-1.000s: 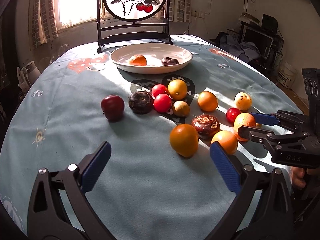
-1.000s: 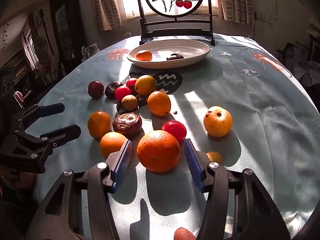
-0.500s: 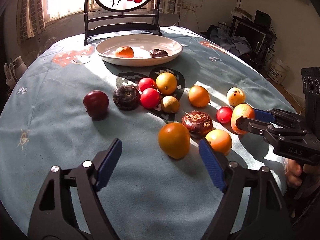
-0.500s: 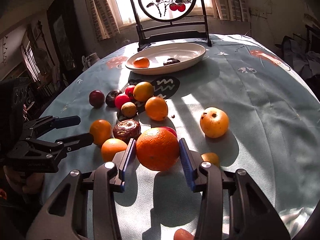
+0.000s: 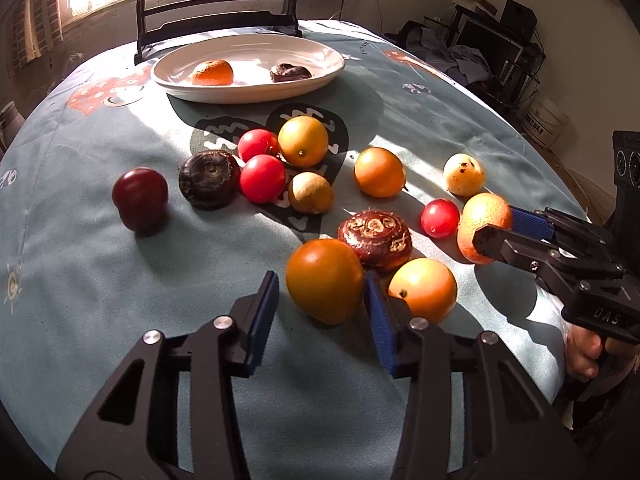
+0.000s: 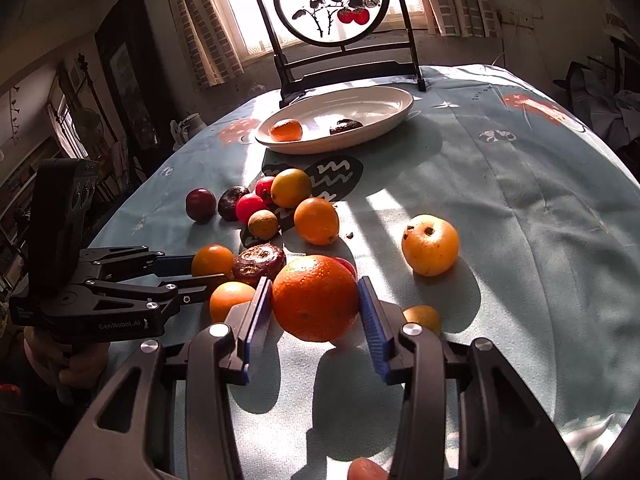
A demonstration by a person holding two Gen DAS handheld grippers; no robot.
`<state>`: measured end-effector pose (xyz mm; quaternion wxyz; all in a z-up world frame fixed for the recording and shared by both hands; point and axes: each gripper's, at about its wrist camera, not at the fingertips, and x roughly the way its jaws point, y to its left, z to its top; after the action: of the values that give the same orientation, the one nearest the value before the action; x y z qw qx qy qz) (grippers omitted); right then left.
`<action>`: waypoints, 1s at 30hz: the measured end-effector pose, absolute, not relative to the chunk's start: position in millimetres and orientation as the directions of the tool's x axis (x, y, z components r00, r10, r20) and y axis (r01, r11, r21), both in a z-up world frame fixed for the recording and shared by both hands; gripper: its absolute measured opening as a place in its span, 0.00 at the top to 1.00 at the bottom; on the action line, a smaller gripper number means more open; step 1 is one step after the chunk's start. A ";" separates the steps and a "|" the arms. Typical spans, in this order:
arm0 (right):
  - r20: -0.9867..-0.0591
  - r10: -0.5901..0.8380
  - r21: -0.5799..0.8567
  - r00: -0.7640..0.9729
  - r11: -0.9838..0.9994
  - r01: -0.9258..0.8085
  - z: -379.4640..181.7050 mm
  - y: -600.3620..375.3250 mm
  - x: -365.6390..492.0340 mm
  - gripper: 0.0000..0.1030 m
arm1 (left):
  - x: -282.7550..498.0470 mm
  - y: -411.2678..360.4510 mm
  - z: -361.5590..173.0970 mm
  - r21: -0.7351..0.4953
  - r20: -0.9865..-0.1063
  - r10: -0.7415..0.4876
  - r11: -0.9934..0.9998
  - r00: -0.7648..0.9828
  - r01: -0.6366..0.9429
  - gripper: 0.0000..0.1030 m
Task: Organize fruits
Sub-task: 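Grasp a large orange with the right tool while the left grasps another orange, then lower both oranges onto the white plate and open both tools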
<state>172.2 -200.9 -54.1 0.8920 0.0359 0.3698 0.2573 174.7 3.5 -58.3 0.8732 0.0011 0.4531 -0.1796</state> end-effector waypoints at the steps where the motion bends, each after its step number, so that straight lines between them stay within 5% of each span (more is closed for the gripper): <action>1: -0.641 0.489 0.258 0.592 0.863 -0.434 -54.1 -201.1 172.3 0.57 | 175.5 1.9 -58.9 -0.156 -0.795 -0.309 0.936 0.521 0.317 0.61; 17: -0.620 0.600 0.318 0.505 0.781 -0.537 -31.8 -194.8 188.8 0.57 | 190.5 21.0 -25.0 -0.154 -0.745 -0.314 0.939 0.589 0.307 0.63; 30: -0.657 0.532 0.343 0.534 0.842 -0.416 -4.2 -173.1 372.3 0.57 | 355.1 52.5 23.6 -0.084 -0.745 -0.149 0.988 0.650 0.130 0.63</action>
<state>372.3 -173.1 -4.2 0.8728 0.0723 0.3991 0.2716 355.1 52.5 23.6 0.9083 -0.0116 0.4110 -0.0771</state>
